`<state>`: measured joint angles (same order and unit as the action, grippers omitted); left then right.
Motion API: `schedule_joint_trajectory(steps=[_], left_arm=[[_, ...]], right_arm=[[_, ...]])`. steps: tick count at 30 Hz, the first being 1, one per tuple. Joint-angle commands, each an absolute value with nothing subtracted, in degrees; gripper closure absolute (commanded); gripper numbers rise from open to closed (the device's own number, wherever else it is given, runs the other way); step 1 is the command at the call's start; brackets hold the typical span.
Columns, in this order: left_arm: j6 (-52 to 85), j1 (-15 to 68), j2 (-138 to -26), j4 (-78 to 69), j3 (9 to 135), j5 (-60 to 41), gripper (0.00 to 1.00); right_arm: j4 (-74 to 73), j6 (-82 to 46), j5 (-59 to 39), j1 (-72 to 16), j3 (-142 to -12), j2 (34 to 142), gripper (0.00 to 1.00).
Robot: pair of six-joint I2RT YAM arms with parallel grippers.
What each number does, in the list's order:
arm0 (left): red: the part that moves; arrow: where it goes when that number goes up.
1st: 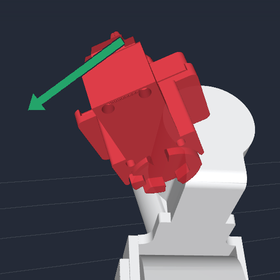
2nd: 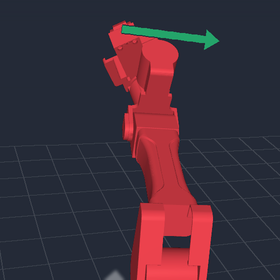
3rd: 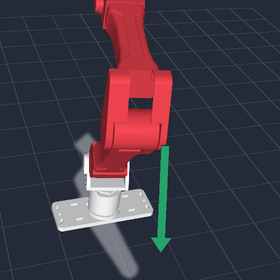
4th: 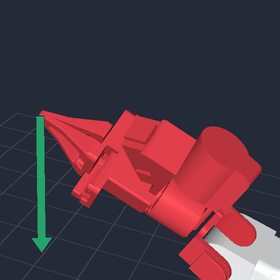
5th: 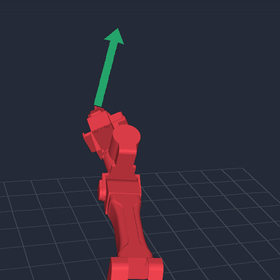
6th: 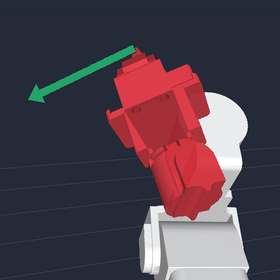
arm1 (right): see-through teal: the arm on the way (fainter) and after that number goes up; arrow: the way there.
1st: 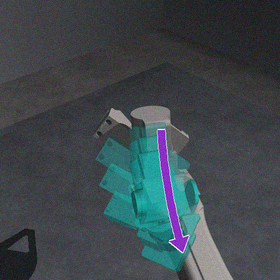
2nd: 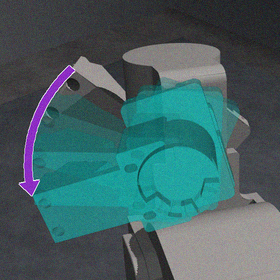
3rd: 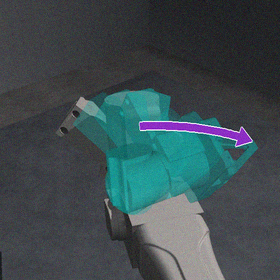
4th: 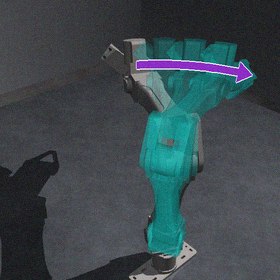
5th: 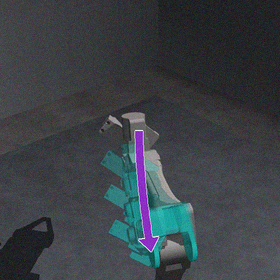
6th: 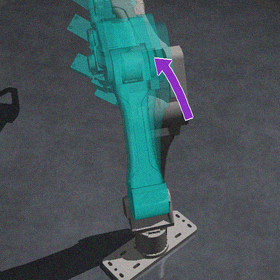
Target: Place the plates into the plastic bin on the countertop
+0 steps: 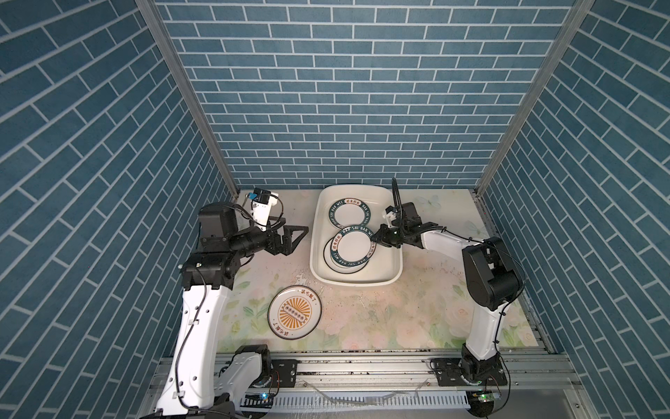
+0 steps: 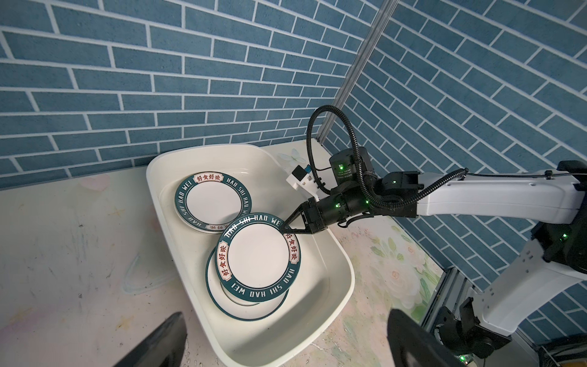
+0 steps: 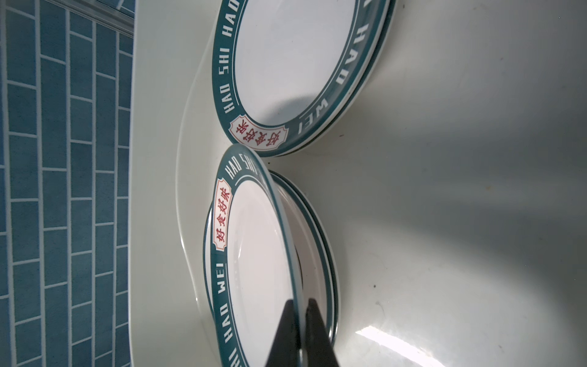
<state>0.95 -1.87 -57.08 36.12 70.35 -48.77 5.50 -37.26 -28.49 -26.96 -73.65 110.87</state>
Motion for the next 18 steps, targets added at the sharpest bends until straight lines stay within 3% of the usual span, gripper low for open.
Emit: schedule_joint_trajectory(steps=[1, 18], left_arm=[[1.32, -2.20, -56.41, 35.11, 69.51, -49.77, 0.00], [1.32, -2.20, -56.33, 34.89, 69.60, -49.99, 0.00]], right_arm=[[4.01, -38.77, -30.59, -27.16, -73.95, 111.71, 0.99], [8.60, -36.13, -27.83, -29.35, -75.81, 111.79, 0.97]])
